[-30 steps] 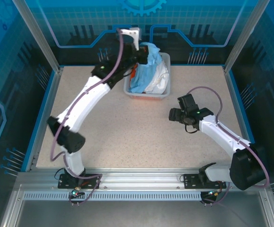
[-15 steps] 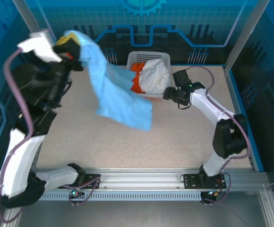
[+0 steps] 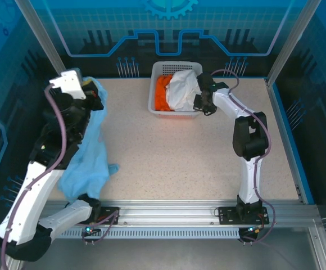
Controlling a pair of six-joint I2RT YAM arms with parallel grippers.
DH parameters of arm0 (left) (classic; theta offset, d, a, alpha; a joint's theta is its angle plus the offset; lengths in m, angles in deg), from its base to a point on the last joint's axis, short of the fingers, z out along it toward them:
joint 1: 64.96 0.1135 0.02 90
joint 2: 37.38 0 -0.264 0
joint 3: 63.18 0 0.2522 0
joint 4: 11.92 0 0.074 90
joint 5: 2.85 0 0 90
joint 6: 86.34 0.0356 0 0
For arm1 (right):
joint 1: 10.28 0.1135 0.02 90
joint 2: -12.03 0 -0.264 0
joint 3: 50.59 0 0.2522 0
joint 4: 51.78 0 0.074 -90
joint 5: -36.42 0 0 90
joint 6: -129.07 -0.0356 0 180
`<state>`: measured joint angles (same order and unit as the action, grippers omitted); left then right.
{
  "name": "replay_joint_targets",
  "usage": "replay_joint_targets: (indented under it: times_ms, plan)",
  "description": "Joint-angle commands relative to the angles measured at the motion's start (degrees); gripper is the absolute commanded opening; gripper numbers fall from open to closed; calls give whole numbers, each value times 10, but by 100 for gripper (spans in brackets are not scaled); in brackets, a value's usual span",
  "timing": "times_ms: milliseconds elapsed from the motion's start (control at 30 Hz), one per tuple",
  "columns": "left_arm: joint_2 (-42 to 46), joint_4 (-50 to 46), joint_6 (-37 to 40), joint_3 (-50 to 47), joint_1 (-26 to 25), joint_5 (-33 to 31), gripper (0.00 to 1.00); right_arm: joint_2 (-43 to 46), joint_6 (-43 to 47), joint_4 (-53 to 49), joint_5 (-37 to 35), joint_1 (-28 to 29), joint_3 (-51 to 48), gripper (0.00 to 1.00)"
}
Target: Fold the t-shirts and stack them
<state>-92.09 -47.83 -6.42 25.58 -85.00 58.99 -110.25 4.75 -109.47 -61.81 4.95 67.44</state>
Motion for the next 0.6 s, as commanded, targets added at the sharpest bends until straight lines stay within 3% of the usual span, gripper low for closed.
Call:
replay_joint_targets:
  times_ms: [0,167,300,533,567]
  plan:
    - [1,-20,-59,-39,23,53,0,7,38,-46,-77,-52,-13,0]
    - [-21,20,-82,-114,23,114,0,51,103,-41,-149,-114,-74,0]
    - [-37,65,-98,-157,23,157,0,62,145,-49,-167,-179,-99,0]
    - [-43,91,-101,-189,22,173,0,56,140,-77,-203,-262,-60,0]
    - [-39,98,-102,-196,22,173,0,48,124,-94,-197,-273,-43,5]
